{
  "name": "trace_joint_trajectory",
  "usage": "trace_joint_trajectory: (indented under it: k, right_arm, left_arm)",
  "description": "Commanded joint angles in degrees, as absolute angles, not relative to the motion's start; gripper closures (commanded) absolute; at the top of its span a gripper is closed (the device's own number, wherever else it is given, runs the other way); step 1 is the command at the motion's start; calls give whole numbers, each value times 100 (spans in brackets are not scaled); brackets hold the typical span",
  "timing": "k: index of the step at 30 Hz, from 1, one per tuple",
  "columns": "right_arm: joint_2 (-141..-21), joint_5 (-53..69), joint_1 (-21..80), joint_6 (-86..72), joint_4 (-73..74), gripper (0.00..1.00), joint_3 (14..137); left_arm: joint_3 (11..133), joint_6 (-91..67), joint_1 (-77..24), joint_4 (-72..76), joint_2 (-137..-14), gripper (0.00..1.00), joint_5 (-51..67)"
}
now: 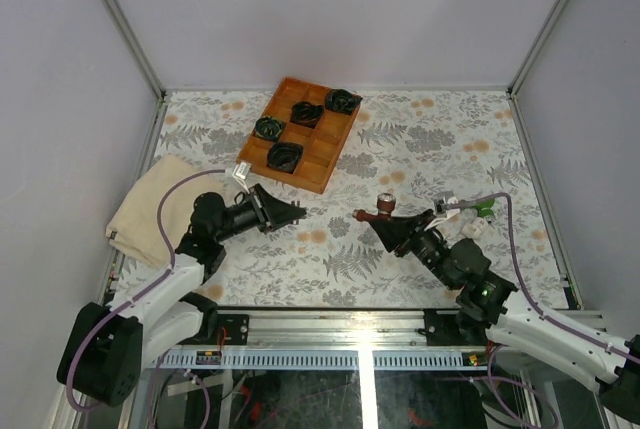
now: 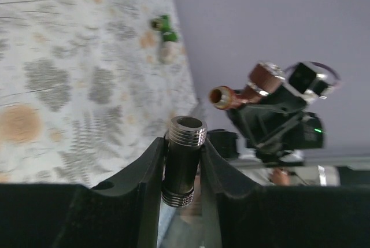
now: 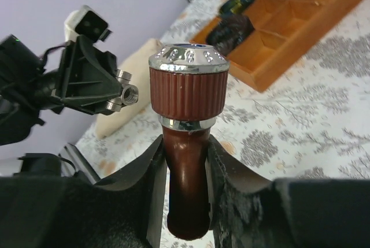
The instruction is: Install the water faucets
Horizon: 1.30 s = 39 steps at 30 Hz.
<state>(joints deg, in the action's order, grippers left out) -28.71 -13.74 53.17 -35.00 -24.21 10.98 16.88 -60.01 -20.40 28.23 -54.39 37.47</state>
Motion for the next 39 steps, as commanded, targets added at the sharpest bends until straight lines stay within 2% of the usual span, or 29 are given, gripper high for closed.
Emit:
trace_joint_trajectory:
  k: [1,6,13,24,39]
  right_arm:
    - [-2708,-1007,5283,-3266,-3152,100,1593]
    - [-3018,-516,5283,-3191,-3601,100,1961]
    - [-3476,182,5284,-2869,-4187,100,2385]
    - [-3974,447,5282,-2547,-4756,100,2639]
    - [-4213,426,5282,-2391,-4518,100,2824]
  left_arm:
    - [1881,-7838,-1979,5184,-5629,100,4770]
    - [2222,-8866,-1985,5975,-5796,100,5041]
    - [2596,-9013,-2017,5791,-5807,100,5178]
    - [2616,-9691,-2112,6581,-6368,100,4764]
    - [2611,-10535,-2500,8010,-7105,100,4584]
